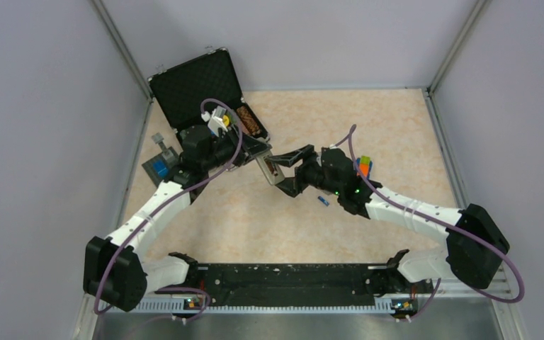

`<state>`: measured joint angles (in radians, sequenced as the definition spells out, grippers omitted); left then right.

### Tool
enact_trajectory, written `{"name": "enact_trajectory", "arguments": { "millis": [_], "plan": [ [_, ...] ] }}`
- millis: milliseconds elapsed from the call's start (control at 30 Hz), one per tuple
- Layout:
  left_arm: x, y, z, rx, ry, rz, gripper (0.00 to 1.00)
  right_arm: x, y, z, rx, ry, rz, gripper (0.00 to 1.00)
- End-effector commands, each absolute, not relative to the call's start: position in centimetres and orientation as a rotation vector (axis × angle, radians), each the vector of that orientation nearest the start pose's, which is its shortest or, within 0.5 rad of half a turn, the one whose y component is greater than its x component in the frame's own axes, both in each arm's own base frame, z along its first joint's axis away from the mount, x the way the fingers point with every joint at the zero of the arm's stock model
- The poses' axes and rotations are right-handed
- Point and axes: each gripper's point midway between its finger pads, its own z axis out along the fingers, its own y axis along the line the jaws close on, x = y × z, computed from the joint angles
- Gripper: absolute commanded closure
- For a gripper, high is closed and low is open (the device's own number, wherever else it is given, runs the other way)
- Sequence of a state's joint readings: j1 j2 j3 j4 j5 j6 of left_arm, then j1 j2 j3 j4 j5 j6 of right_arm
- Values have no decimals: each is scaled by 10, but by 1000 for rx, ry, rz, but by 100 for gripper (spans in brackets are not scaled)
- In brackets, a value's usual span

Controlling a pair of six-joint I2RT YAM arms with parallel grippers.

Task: Load the batteries into the remote control
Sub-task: Load the battery into the remote control.

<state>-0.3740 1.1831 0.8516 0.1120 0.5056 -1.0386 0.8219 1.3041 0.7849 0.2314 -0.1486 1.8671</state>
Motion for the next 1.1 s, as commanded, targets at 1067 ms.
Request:
{"name": "enact_trajectory", "arguments": {
  "millis": [1067],
  "plan": [
    [288, -247, 361, -272, 1736, -1673, 100, 236, 352, 232, 992, 2207, 1719, 37]
  ]
}}
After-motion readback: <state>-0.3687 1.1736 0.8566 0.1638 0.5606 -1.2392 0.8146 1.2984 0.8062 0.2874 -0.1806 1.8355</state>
